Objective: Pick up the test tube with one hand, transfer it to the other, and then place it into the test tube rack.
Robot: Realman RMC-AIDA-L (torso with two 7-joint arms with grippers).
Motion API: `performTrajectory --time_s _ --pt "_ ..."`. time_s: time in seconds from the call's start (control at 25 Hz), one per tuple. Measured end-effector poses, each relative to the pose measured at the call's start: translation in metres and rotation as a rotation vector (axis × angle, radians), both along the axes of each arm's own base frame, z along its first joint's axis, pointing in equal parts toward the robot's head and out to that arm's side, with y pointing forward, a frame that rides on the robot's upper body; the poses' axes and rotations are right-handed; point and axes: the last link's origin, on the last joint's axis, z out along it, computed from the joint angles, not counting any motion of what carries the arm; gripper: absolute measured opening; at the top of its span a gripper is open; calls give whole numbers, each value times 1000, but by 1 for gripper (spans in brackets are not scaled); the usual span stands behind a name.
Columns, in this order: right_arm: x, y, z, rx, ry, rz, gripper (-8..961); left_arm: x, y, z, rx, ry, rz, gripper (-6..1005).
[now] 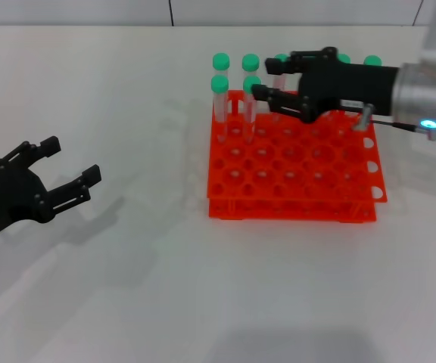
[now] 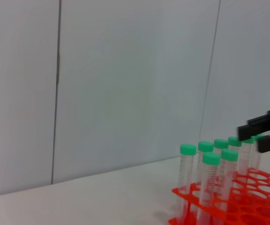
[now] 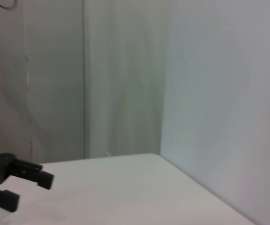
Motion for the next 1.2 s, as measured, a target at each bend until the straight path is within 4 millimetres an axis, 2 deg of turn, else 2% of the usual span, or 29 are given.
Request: performTrajectory --time_s 0.24,0.28,0.44,0.6,0.68,0.92,1.2 --pt "27 -25 26 -8 27 17 457 4 3 2 -6 0 -25 883" --pt "40 -32 35 -16 29 -1 486 5 3 2 -8 -2 -30 883" --pt "69 -50 56 -37 23 -35 600 10 6 6 -31 -14 -59 883" --pt "86 -64 68 -60 11 -42 743 18 11 13 -106 -34 -103 883" --pt "91 -69 70 -75 -1 -39 819 23 14 16 -167 -36 -133 883" --pt "100 -79 68 -124 -19 -43 869 37 30 17 -316 -10 -185 883" --pt "103 -83 65 -143 -25 -49 885 47 41 14 -371 24 -217 883"
